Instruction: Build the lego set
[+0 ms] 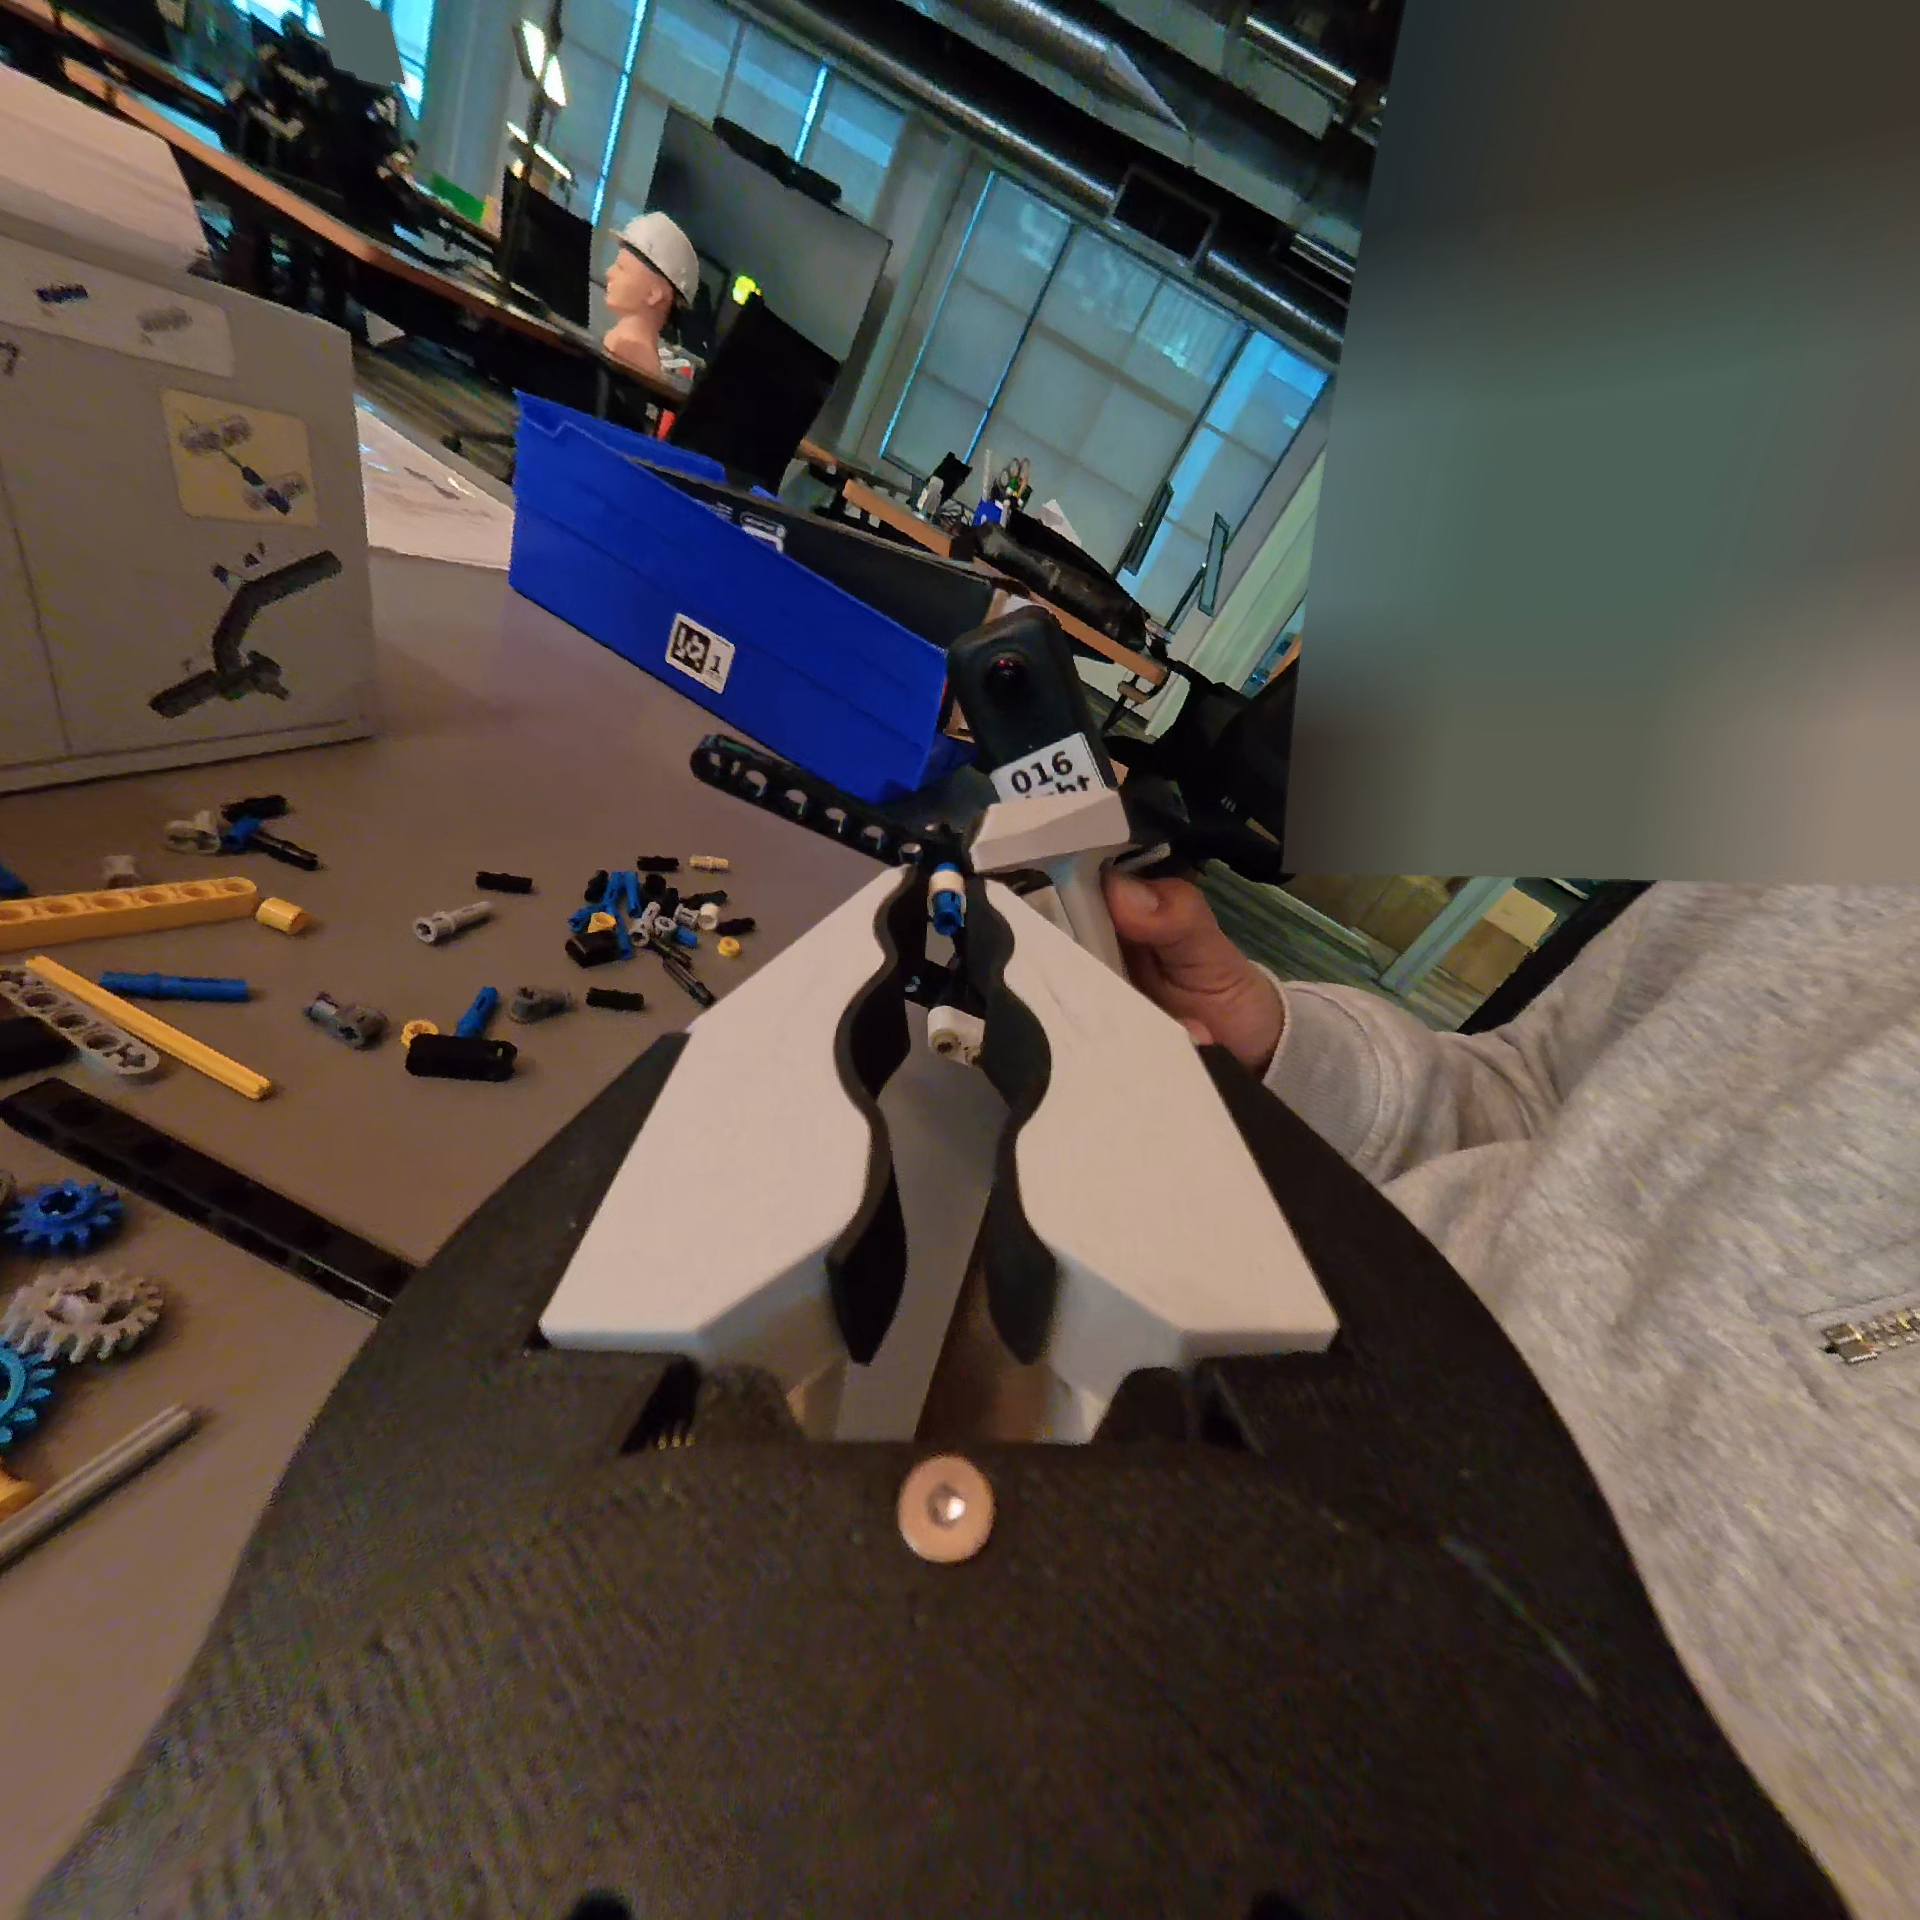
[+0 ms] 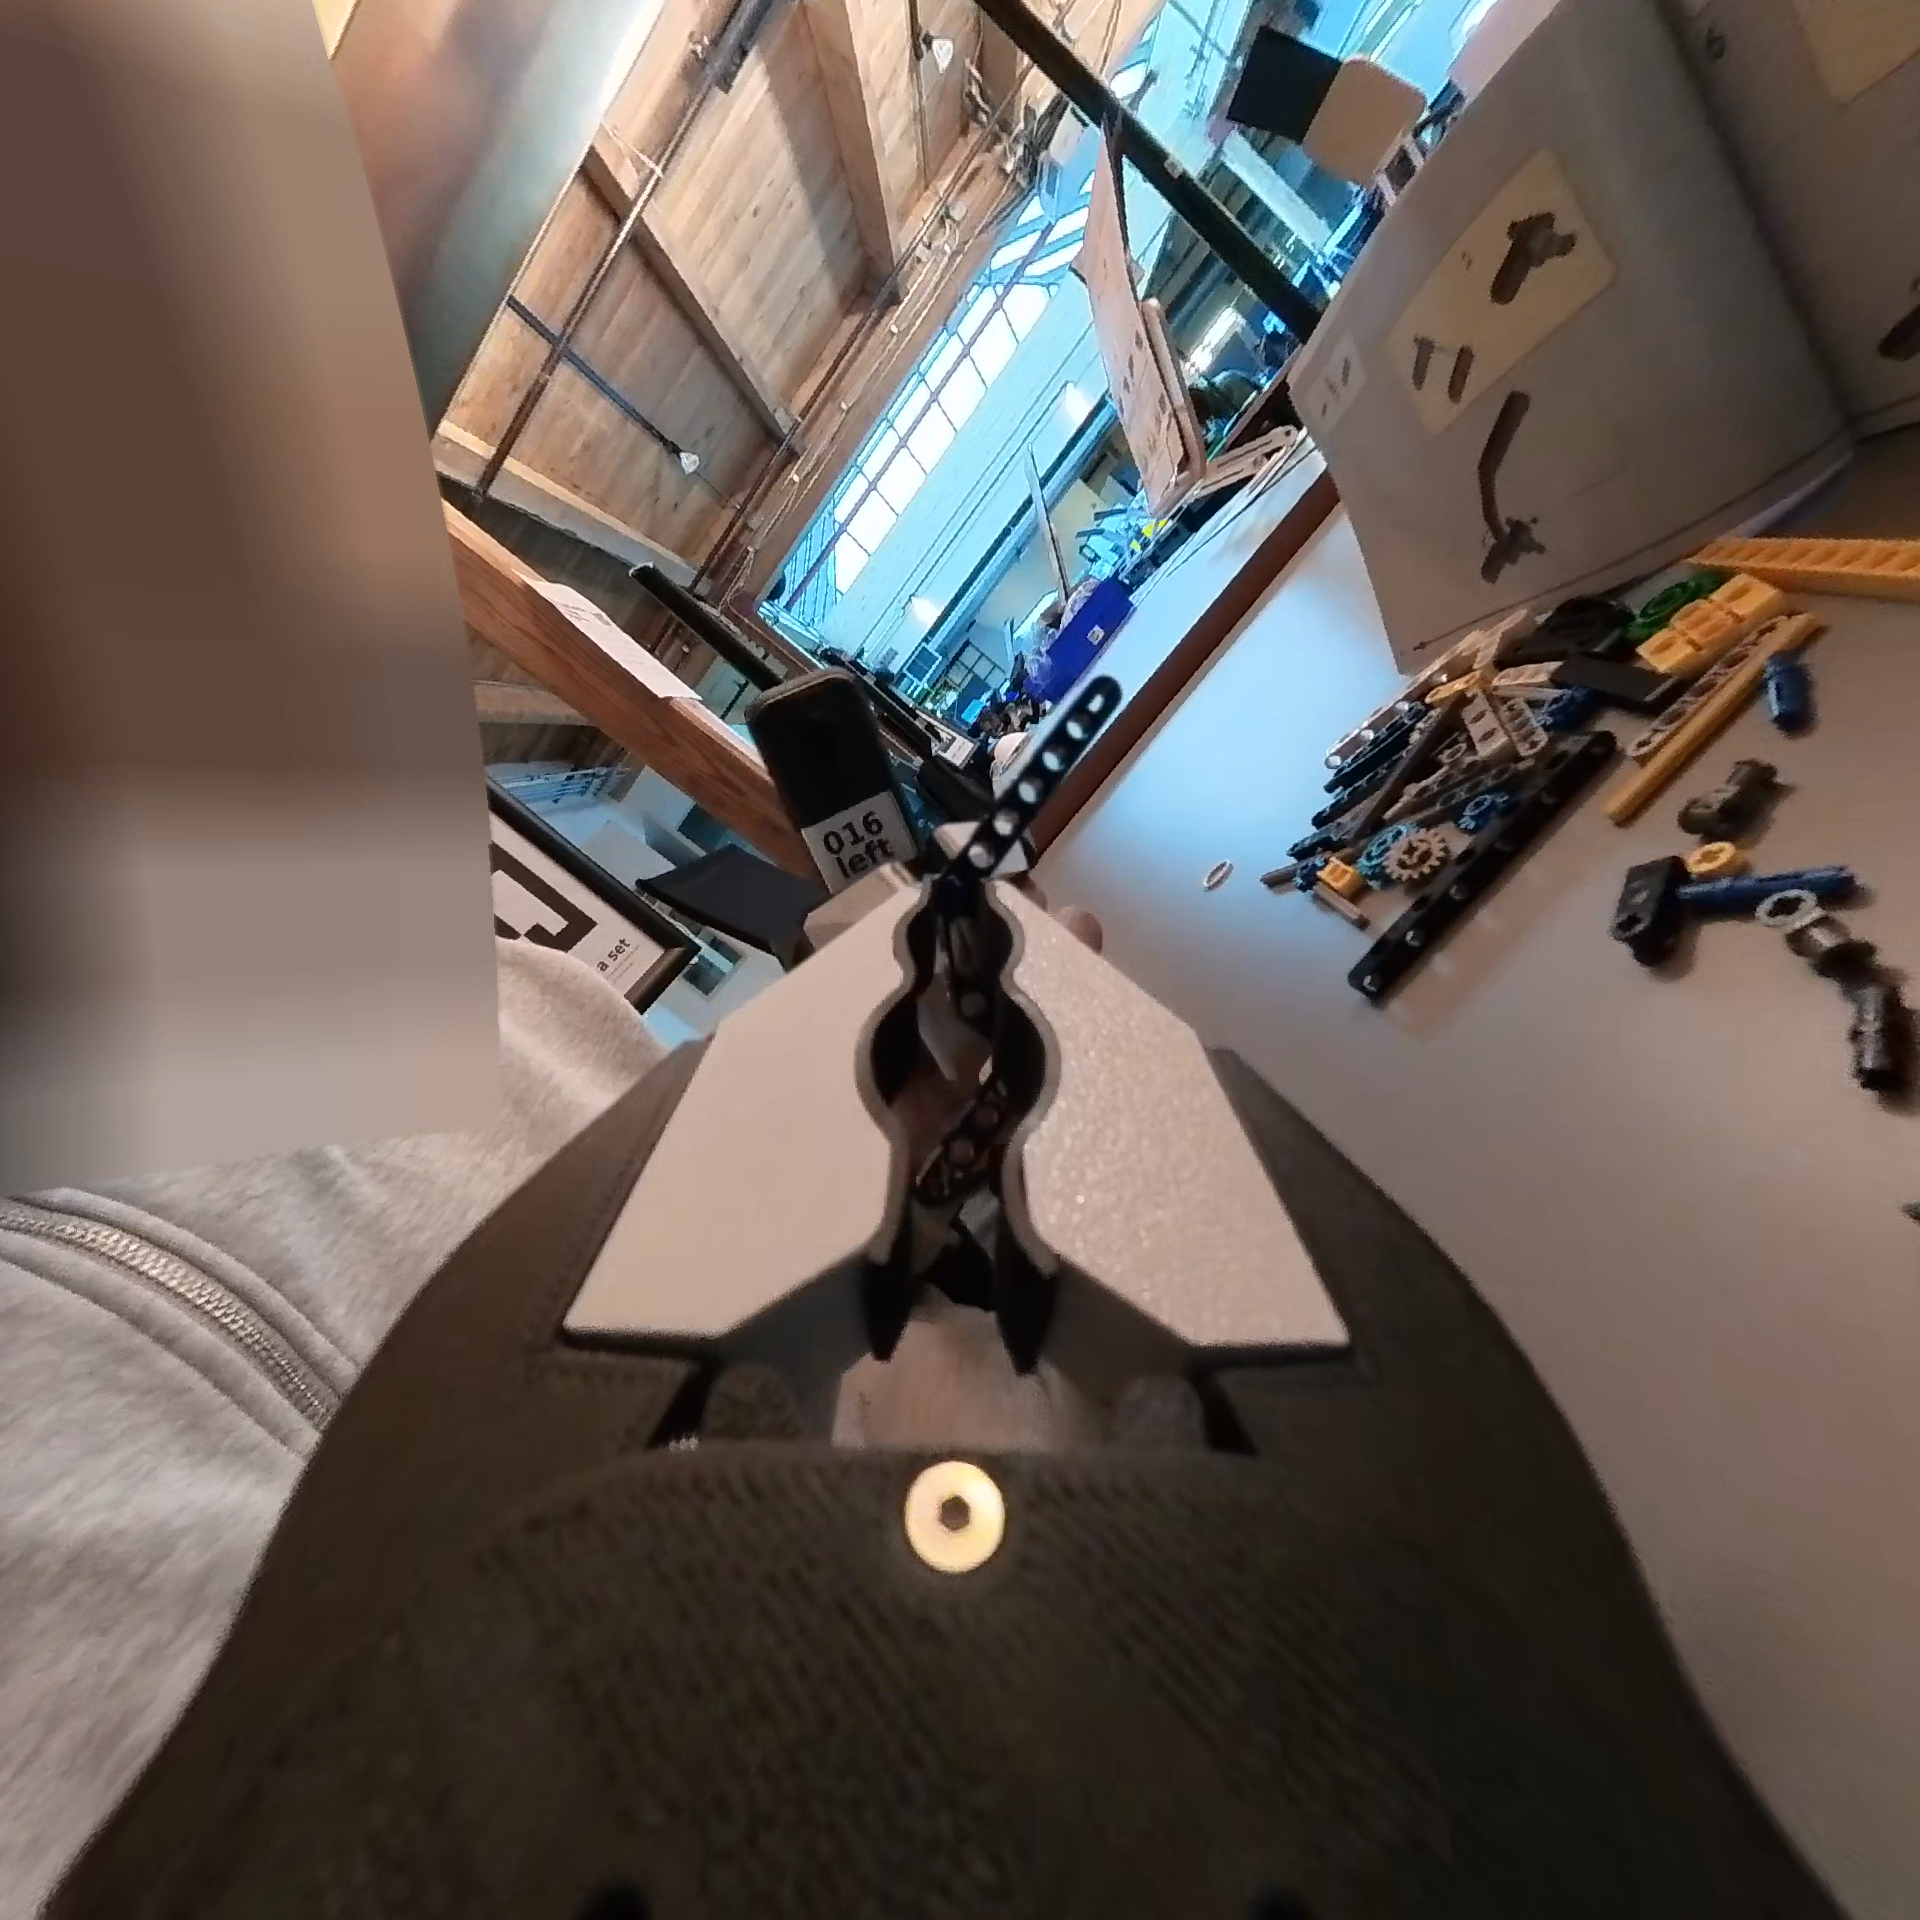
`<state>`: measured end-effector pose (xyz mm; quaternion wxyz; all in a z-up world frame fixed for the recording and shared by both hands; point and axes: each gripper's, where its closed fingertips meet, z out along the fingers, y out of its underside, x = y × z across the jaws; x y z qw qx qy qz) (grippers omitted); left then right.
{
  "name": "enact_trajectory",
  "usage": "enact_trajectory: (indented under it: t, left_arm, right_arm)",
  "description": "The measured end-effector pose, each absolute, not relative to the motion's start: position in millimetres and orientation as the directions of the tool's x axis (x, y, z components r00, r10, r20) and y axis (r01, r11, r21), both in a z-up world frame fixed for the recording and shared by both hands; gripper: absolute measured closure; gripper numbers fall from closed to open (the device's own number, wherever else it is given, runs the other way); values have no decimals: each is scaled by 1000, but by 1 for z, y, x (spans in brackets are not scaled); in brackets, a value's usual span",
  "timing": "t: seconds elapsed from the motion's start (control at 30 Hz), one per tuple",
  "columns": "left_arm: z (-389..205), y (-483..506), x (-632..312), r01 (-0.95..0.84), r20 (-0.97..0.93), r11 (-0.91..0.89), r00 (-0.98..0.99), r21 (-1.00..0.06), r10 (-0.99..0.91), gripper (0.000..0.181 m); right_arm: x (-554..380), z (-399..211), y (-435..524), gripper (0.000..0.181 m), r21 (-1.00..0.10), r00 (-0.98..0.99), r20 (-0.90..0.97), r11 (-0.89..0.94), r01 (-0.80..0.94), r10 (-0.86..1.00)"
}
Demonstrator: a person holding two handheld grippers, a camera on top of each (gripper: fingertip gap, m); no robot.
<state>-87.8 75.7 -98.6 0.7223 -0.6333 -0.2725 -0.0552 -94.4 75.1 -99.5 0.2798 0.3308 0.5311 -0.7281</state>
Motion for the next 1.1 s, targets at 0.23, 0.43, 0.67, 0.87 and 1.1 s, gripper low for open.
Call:
enact_trajectory:
  t: [0.23, 0.43, 0.67, 0.87, 1.1]
  left_arm:
    - [-101, 77, -88, 434, 473, 197, 841, -879, 262, 175]
    - [-102, 77, -88, 434, 473, 194, 841, -880, 263, 175]
    - [-103, 78, -89, 417, 464, 210, 840, -884, 281, 175]
    - [-104, 78, -89, 410, 459, 215, 840, -886, 290, 175]
    - [-108, 79, -90, 428, 472, 204, 834, -881, 287, 175]
  right_arm:
    - [-95, -102, 76, 177, -560, -596, -800, -274, 782, -68]
    - [-94, -103, 76, 177, -564, -596, -801, -259, 784, -56]
    - [-95, -104, 77, 177, -537, -572, -818, -279, 797, -60]
    - [-96, -106, 77, 177, -517, -550, -833, -273, 812, -60]
    - [-96, -109, 78, 177, -556, -574, -819, -240, 795, -2]
